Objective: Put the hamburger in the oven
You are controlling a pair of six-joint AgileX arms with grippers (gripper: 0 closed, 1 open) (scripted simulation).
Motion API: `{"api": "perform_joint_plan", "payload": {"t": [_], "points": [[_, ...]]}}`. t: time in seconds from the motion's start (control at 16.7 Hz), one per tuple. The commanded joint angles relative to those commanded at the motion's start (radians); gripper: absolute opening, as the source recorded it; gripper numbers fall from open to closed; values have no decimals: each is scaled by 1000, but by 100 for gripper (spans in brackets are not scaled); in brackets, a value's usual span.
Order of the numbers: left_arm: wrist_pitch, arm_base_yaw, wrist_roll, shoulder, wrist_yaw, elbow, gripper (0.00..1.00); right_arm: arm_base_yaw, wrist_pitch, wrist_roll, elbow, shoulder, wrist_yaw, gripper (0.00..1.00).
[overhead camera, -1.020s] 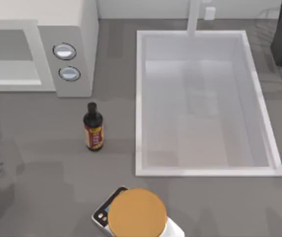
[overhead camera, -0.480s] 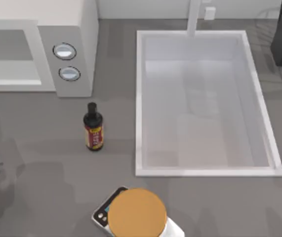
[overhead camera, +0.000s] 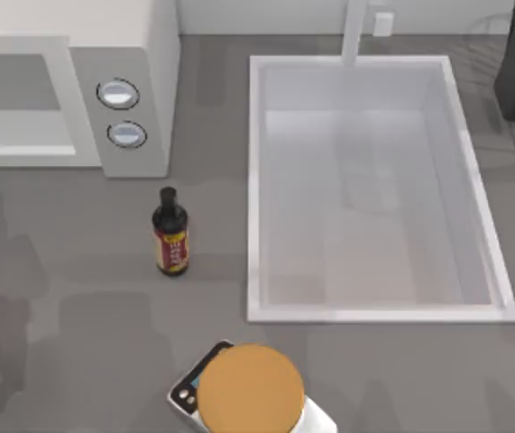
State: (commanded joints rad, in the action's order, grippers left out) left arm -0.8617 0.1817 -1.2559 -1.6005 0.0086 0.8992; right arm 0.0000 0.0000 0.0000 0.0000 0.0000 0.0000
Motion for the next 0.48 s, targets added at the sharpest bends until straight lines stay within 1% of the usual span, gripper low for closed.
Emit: {"api": "perform_joint_plan", "payload": {"t": [0.24, 0.36, 0.48], "points": [[-207, -1, 3, 64, 0, 102, 0, 0, 0, 0, 0, 0, 0, 100], [-256, -3, 8, 99, 0, 145, 0, 0, 0, 0, 0, 0, 0, 100], [-265, -3, 10, 107, 0, 152, 0, 0, 0, 0, 0, 0, 0, 100]]}}
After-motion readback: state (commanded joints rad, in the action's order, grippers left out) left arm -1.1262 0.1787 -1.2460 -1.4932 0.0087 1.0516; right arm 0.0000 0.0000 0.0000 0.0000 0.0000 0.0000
